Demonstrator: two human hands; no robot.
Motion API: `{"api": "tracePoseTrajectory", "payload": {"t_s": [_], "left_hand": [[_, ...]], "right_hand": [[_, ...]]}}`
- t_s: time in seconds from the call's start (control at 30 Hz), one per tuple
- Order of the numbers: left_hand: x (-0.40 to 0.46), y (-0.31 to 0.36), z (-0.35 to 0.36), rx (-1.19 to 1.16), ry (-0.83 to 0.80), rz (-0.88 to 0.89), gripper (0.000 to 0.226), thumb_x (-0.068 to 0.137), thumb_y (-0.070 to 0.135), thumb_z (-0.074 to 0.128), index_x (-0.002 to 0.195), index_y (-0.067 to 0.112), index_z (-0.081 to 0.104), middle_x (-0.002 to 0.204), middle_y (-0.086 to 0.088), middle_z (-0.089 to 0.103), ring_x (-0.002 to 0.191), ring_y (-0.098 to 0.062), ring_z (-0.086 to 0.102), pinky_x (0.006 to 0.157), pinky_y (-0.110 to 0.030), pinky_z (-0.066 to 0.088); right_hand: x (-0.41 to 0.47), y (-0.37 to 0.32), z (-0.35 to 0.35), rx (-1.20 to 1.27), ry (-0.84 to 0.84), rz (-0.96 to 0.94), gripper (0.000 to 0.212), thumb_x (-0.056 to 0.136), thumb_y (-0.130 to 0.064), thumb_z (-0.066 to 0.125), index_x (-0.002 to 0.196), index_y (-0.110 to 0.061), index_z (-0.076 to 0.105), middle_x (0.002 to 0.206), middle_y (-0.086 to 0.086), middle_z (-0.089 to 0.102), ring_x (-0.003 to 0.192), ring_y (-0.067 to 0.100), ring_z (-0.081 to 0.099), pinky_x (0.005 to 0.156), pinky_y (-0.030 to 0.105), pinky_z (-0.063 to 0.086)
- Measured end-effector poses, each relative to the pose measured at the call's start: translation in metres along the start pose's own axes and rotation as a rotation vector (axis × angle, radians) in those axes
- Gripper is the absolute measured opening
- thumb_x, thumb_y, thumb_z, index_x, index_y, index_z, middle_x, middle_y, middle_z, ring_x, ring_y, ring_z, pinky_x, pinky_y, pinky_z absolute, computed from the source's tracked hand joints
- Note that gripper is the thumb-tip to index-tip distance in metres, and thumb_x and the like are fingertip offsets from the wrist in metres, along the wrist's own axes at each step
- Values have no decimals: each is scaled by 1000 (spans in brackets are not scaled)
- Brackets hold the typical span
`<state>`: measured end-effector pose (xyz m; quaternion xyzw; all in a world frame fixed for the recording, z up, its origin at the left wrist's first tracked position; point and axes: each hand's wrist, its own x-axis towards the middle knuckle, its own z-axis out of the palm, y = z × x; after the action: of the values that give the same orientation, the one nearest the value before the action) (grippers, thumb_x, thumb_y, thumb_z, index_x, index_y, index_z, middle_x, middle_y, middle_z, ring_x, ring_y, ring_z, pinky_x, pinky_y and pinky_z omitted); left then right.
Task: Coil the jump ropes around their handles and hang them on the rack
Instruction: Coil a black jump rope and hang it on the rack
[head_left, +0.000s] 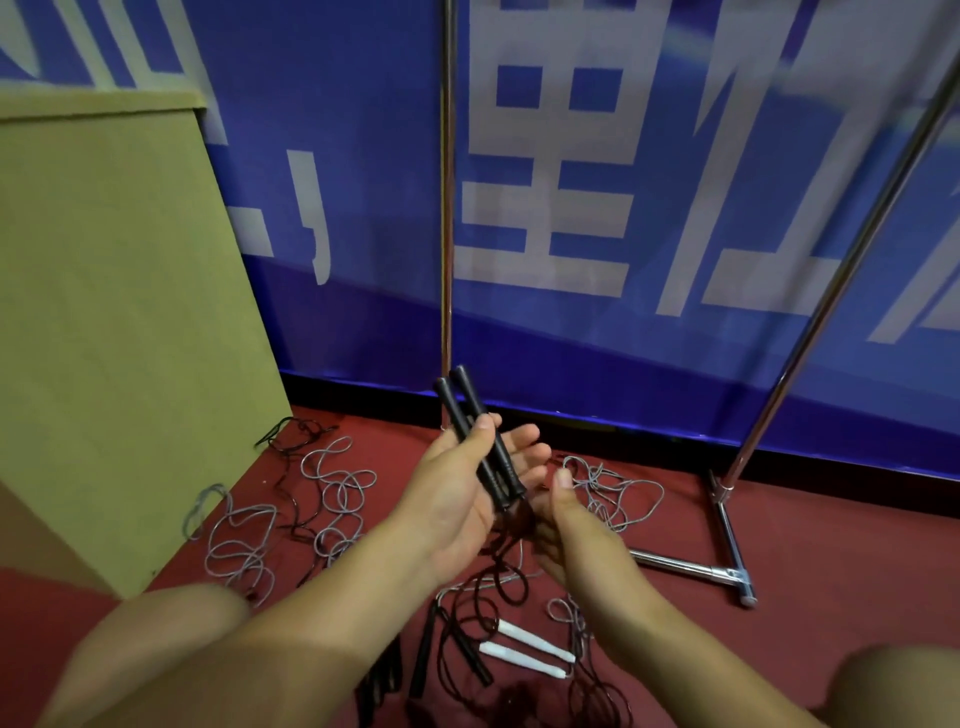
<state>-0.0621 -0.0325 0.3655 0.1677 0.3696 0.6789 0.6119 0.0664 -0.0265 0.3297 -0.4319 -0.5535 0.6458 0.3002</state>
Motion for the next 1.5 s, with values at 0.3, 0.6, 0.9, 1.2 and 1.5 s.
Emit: {"api": "tracePoseTrajectory", "payload": {"t_s": [0.3,0.6,0.9,1.2,1.5], "left_hand": [[-12,45,-62,111,226,224,7,105,12,44,102,11,51,78,-9,64,62,-19,68,62,-36,61],[-19,80,-90,347,391,417,7,104,15,49,98,14,52,80,-9,62,58,-17,67,66,-37,61],[-3,18,-58,869,5,219,10,97,17,63,107,18,67,64,1,56,55,-17,51,53,-29,46],[-16,-5,-29,1246,-408,109,14,103,15,49,106,26,57,75,-1,56,56,-16,61,53,-28,50],[-32,2,-22,1402,-482,86,20,98,29,60,79,25,57,65,0,64,47,-19,62,48,-28,48]], "right_hand": [[2,-14,35,-49,-298,58,30,105,-35,41,89,-12,53,67,3,52,44,12,41,47,27,42],[-3,-27,-3,-439,-281,-67,39,89,-51,64,65,-21,55,64,-1,56,65,15,52,72,33,40],[-14,-25,-49,-144,17,-195,29,96,-27,58,68,-23,59,58,-3,33,51,12,25,50,30,24],[-30,-17,-55,-260,107,-253,9,92,-16,67,90,-8,63,63,-7,57,56,5,50,57,23,46],[-28,-23,-44,-697,194,-451,35,91,-63,38,88,-37,61,59,-7,56,56,4,53,53,18,36]]}}
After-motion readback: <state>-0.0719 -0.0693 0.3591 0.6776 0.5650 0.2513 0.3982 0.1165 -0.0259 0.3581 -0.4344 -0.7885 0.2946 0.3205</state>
